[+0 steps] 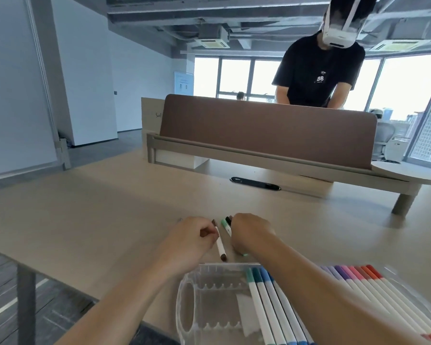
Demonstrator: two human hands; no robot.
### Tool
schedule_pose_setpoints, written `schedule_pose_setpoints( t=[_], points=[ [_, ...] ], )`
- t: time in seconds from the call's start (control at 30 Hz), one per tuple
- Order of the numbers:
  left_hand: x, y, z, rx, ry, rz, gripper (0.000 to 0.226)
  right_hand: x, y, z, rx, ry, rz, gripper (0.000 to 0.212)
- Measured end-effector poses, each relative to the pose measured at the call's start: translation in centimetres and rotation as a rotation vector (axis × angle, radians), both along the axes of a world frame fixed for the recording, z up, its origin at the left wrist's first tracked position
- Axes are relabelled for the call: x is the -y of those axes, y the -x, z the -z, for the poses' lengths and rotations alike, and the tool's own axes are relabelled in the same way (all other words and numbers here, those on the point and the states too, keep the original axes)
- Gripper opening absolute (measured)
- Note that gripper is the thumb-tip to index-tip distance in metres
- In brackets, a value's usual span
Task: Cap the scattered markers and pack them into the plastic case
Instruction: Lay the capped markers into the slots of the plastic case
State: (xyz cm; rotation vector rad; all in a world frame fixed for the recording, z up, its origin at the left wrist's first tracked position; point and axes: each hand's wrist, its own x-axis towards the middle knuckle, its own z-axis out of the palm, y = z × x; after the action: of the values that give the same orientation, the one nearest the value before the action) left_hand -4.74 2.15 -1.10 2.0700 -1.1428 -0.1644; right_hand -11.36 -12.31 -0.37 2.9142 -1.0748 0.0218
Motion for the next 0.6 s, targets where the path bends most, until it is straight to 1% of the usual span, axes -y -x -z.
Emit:
schedule_pose_setpoints(
  t=[0.03,0.07,0.13,0.2,0.3,0.33,0.4,0.53,0.6],
  points=[
    [-0.1,0.0,-0.1,-0.004,-0.003,-0.001,0.021,0.0,0.0,-0.2,0.017,-0.019,0.015,0.010],
    [-0.1,0.2,-0.1,-0.012,-0.004,-0.003,0.018,0.0,0.2,-0.6,0.040,-0.057,0.033,0.013],
    [-0.3,0.7,-0.2,-0.014,-0.008,-0.008,0.013,-0.1,1.0,-1.6,0.061,-0.182,0.046,0.020],
    [-0.4,1.7,-0.4,0.023,-0.027,-0.012,0.014,-0.7,2.6,-3.0,0.000,-0.329,0.017,0.022],
    [-0.8,3.8,-1.0,0.070,-0.075,0.012,0.024,-2.0,6.0,-4.5,-0.140,-0.560,-0.033,0.026],
    [-1.0,4.5,-1.2,0.091,-0.095,0.027,0.027,-2.5,7.0,-4.6,-0.169,-0.608,-0.045,0.029],
    [-1.2,5.9,-1.4,0.126,-0.127,0.064,0.031,-3.2,8.6,-4.6,-0.191,-0.650,-0.065,0.032],
    [-2.1,8.1,-0.9,0.134,-0.228,0.129,0.037,-4.0,9.8,-3.3,-0.247,-0.768,-0.056,0.033],
    [-2.7,8.8,-0.6,0.156,-0.266,0.144,0.038,-3.9,10.0,-2.5,-0.274,-0.754,-0.037,0.035]
  ],
)
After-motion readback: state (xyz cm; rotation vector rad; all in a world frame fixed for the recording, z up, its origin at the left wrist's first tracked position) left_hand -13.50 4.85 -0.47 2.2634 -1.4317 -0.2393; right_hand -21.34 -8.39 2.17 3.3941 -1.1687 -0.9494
